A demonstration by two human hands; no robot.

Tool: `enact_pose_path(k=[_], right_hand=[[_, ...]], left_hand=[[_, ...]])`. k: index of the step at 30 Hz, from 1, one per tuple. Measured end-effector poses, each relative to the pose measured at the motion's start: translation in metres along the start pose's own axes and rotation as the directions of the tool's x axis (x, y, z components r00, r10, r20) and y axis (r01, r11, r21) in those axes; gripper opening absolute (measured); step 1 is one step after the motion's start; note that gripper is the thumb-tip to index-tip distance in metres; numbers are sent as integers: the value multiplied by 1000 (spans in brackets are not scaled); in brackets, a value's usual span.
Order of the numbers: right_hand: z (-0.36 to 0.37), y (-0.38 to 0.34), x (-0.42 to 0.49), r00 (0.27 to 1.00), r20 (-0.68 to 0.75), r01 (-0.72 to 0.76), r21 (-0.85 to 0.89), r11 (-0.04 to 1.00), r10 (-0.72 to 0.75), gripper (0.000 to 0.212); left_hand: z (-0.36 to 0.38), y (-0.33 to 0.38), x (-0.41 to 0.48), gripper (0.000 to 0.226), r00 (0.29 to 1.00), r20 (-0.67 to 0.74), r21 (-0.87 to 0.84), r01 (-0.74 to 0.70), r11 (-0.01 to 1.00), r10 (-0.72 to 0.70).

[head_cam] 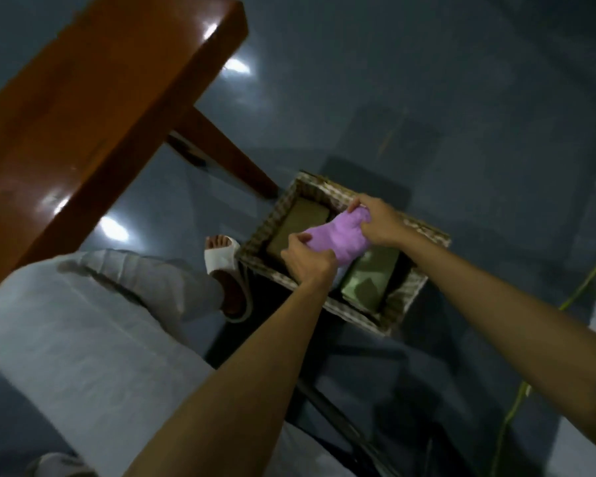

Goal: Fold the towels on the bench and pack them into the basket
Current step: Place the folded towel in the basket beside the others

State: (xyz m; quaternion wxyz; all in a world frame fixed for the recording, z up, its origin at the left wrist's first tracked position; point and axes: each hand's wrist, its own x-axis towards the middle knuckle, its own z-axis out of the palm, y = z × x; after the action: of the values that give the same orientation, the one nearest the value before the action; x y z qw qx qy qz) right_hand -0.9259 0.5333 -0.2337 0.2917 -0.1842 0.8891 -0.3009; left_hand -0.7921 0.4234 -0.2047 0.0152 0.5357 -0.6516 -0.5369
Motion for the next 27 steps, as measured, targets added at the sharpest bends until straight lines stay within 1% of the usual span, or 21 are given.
enact_pose_path(k=[2, 4, 6, 8, 10, 12, 13, 14, 16, 17, 18, 20, 21, 22, 23, 24, 25, 26, 27], right_hand=[[5, 21, -7, 999, 36, 18, -63, 998, -16, 44], [8, 38, -14, 997, 76, 3, -202, 979, 12, 46], [12, 51, -18, 997, 79, 34, -336, 941, -7, 49], [20, 63, -22, 995, 66, 91, -459, 884, -68, 52], [34, 77, -22, 987, 39, 147, -579, 802, -153, 50], [45, 87, -22, 986, 9, 137, -625, 768, -168, 42], [49, 91, -21, 988, -12, 114, -605, 788, -152, 37], [51, 96, -19, 988, -4, 119, -630, 767, -156, 34], [54, 107, -11, 983, 80, 177, -679, 713, -168, 41], [55, 111, -5, 977, 97, 201, -699, 687, -187, 45], [55, 112, -2, 978, 84, 195, -701, 686, -192, 46], [58, 112, 2, 986, 20, 135, -669, 731, -164, 44], [59, 111, 3, 991, -16, 91, -633, 769, -130, 42], [57, 108, 0, 992, -59, 54, -598, 800, -112, 37], [57, 106, -5, 990, -88, 43, -554, 832, -110, 32], [58, 108, -7, 983, -111, 63, -547, 835, -147, 28], [60, 110, -8, 973, -135, 83, -558, 826, -189, 25], [60, 111, -8, 982, -122, 57, -541, 839, -145, 23], [60, 112, -5, 987, -114, 38, -523, 851, -114, 25]], left_hand=[[21, -21, -8, 37, 997, 16, -22, 74, 997, -74], [39, -37, -13, 36, 990, 32, -26, 141, 990, -140], [54, -48, -17, 39, 980, 72, -7, 186, 983, -185], [64, -54, -20, 45, 975, 124, 56, 178, 983, -183], [72, -61, -23, 51, 971, 173, 125, 143, 982, -164], [77, -70, -25, 57, 961, 232, 179, 110, 978, -151], [77, -75, -25, 60, 951, 266, 208, 102, 973, -156], [79, -80, -24, 63, 937, 304, 245, 94, 965, -169], [81, -86, -20, 70, 896, 401, 356, 42, 933, -193], [82, -86, -17, 71, 865, 456, 429, -5, 903, -211], [82, -85, -13, 74, 829, 506, 493, -52, 869, -237], [83, -82, -8, 80, 770, 562, 592, -119, 797, -303], [84, -80, -7, 80, 758, 569, 627, -149, 765, -319], [85, -80, -8, 77, 767, 566, 653, -192, 732, -303], [85, -81, -12, 74, 791, 556, 676, -253, 692, -254], [85, -82, -16, 70, 818, 545, 703, -326, 632, -184], [86, -84, -18, 67, 830, 547, 727, -410, 551, -105], [88, -89, -20, 67, 819, 572, 733, -487, 474, -43], [90, -93, -19, 70, 790, 612, 723, -547, 422, -25]])
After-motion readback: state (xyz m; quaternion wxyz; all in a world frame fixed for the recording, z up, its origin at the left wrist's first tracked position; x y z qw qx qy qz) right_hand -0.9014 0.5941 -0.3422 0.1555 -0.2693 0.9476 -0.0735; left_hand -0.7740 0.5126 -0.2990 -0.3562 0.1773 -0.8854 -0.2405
